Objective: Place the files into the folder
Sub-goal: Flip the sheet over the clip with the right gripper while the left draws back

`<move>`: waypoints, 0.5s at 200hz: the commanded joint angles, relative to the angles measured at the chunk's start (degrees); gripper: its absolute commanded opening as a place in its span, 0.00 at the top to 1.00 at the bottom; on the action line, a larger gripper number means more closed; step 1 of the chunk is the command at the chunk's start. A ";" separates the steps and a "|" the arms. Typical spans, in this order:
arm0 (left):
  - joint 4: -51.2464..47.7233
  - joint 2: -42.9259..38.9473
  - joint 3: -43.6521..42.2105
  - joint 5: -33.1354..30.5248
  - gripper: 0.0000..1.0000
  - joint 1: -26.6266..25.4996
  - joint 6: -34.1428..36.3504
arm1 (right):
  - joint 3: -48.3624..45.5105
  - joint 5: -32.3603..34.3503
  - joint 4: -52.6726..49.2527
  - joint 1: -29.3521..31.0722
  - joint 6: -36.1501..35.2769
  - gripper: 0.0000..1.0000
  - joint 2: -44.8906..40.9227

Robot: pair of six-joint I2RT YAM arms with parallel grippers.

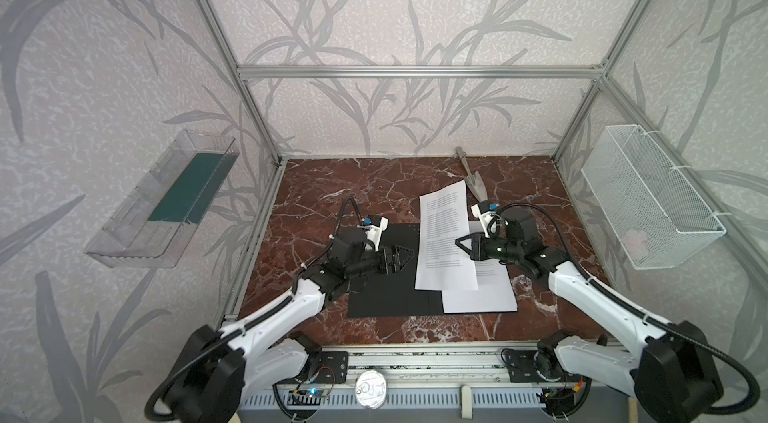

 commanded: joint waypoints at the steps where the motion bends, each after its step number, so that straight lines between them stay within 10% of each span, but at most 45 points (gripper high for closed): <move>1: -0.29 -7.86 -4.06 -9.05 0.01 -1.71 1.91 | 3.45 5.65 -15.52 -0.56 -7.17 1.00 -2.12; 100: -2.58 -8.26 -2.98 -10.66 0.01 -3.65 2.86 | 12.21 32.42 -28.99 2.26 -11.85 1.00 14.30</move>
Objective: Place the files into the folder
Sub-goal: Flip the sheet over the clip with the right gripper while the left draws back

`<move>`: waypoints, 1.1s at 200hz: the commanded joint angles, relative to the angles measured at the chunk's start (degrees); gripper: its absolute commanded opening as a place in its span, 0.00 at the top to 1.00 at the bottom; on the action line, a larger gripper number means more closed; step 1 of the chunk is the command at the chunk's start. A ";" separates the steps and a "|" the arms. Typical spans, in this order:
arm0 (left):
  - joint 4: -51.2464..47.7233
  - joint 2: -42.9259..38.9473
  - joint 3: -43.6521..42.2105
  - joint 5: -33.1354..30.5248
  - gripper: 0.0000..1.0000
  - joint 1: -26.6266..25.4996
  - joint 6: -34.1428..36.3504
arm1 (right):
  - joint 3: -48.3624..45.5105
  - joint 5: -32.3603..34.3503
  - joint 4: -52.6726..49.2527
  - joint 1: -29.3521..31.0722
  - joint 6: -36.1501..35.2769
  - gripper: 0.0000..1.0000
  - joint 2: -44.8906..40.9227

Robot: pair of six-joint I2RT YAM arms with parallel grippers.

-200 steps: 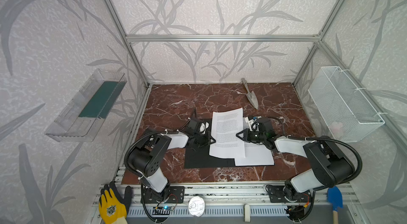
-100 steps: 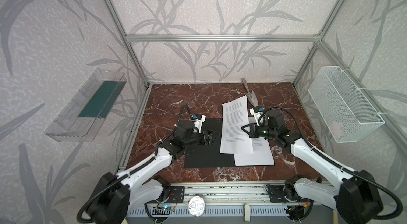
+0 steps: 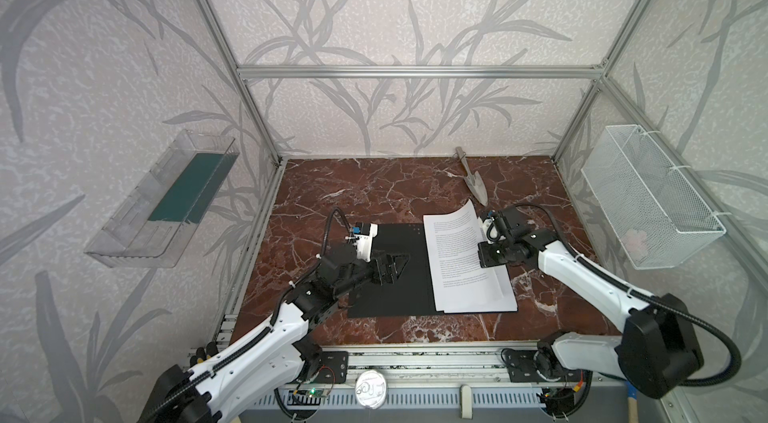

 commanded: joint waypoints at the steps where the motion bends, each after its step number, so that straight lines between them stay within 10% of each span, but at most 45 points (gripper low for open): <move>1: -0.35 0.09 1.40 -0.77 0.01 -0.33 0.90 | 3.01 8.47 -3.33 1.60 -1.58 1.00 1.52; 112: 8.92 2.78 0.49 8.98 0.01 -2.17 1.31 | -1.76 14.75 -1.12 1.77 0.66 1.00 -3.43; 220: 7.51 4.13 1.28 7.79 0.01 -2.93 2.28 | -2.07 5.92 -0.01 1.78 -0.18 1.00 -3.83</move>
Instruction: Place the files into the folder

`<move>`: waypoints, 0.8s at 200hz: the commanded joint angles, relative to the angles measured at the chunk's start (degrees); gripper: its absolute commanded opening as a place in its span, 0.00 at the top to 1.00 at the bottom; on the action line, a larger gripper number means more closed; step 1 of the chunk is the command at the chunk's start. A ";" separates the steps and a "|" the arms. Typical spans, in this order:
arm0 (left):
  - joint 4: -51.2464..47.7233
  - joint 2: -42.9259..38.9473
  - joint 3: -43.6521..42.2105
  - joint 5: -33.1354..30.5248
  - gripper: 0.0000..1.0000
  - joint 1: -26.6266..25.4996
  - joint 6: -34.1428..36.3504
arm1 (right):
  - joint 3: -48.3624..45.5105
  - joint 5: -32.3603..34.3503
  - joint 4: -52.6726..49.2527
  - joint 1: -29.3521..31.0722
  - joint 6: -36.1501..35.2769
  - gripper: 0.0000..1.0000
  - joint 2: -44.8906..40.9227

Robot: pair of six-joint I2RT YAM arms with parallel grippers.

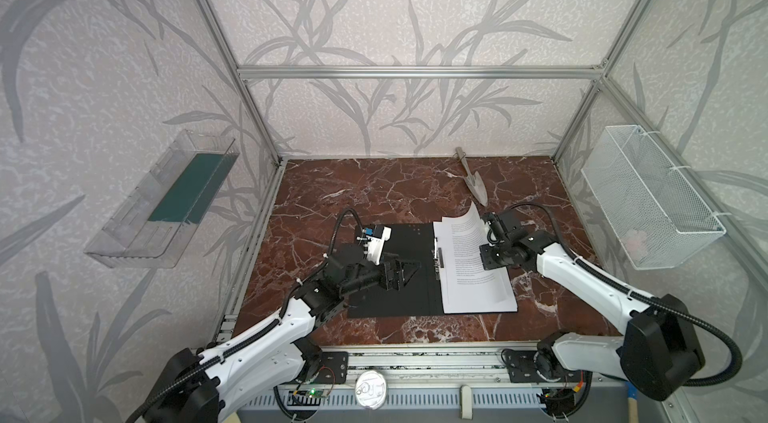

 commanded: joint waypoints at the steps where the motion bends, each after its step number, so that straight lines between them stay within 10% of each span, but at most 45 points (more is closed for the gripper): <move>1: 0.98 0.16 1.28 0.03 0.01 -0.22 1.21 | -0.59 -1.71 0.50 0.15 -0.05 1.00 -1.40; 160: 0.58 0.60 1.46 -0.59 0.01 -0.51 1.80 | -1.45 -2.51 -0.55 0.40 -2.32 1.00 -2.61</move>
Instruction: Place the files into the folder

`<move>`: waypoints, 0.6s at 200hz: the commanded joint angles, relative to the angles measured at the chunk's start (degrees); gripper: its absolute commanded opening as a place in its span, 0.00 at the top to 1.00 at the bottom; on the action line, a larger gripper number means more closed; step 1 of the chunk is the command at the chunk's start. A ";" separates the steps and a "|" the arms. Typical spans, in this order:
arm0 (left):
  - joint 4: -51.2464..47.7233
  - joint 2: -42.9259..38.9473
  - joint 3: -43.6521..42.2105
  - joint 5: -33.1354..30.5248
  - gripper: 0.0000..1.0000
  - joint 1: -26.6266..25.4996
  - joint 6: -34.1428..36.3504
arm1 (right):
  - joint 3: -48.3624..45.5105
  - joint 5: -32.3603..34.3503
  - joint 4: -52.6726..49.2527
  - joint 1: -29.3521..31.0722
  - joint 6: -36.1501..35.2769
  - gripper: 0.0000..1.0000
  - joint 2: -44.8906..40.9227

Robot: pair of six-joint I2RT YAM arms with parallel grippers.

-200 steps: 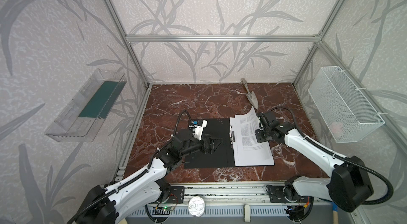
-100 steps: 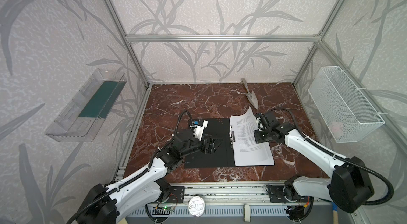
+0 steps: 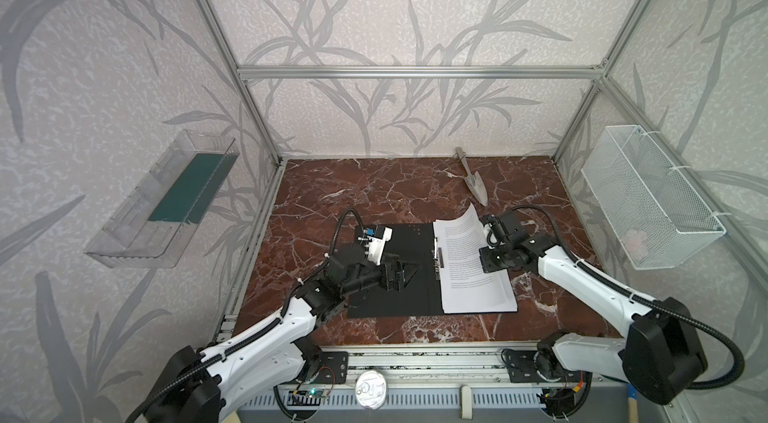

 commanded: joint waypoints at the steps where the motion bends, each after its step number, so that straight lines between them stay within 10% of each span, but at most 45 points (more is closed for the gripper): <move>1: 0.60 0.10 1.46 -0.50 0.01 -0.37 1.19 | -0.14 -0.09 -0.96 0.30 -0.95 1.00 -1.58; 120: 0.50 0.38 1.55 -0.84 0.01 -0.38 1.40 | -0.33 1.03 -0.37 1.62 -1.78 1.00 -1.71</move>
